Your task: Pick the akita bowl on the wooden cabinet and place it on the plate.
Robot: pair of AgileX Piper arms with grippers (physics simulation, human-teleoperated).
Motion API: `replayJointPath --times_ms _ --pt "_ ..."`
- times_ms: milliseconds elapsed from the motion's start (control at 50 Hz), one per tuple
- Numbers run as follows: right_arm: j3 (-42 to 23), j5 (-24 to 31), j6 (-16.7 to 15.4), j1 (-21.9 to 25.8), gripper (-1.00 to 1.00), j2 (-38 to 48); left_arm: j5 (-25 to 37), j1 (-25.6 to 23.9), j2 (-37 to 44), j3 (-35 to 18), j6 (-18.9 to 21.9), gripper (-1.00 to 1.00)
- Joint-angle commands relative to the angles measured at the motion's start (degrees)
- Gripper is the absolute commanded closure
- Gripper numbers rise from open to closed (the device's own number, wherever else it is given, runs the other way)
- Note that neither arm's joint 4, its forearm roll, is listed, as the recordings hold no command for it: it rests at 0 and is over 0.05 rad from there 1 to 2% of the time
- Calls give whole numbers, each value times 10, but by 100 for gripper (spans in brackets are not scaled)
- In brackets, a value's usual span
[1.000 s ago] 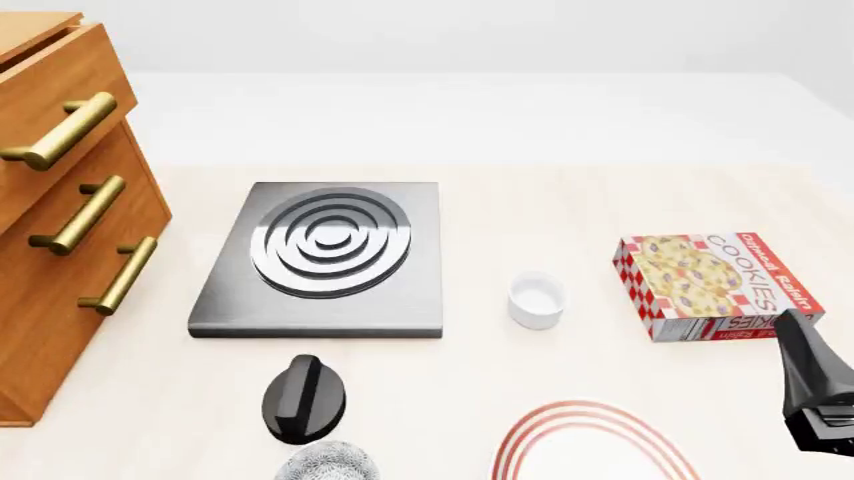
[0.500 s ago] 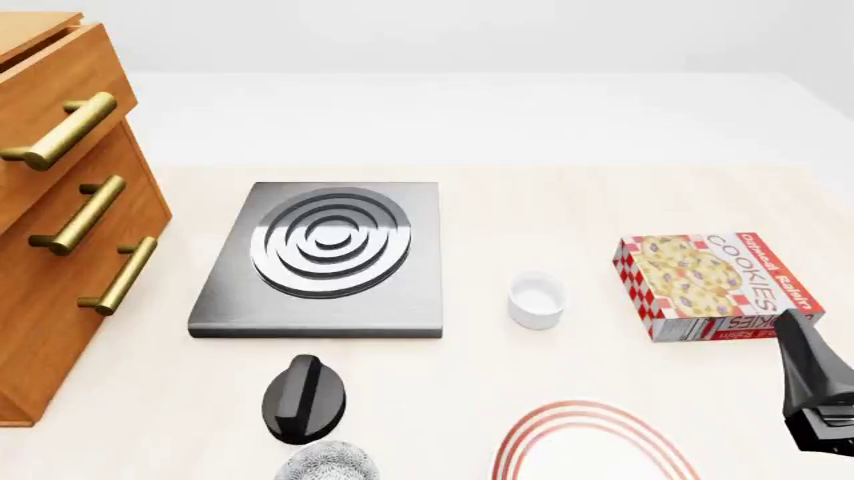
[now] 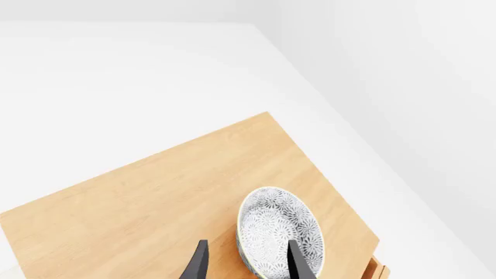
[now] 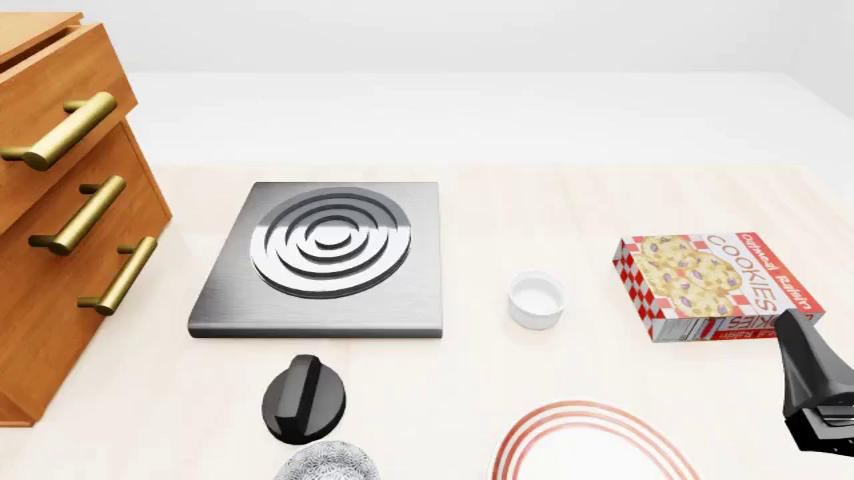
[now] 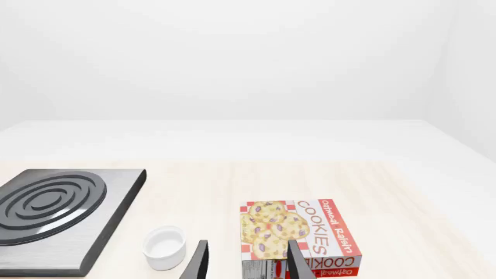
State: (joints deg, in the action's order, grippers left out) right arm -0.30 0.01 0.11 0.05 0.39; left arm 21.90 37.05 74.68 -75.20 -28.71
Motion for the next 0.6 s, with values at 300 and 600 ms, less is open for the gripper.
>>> replayJointPath --times_ms 300,600 --pt "0 0 0 0 -100 0 -16 -14 17 7 6 -100" --pt "0 0 0 0 -100 0 -23 -20 32 4 9 -100"
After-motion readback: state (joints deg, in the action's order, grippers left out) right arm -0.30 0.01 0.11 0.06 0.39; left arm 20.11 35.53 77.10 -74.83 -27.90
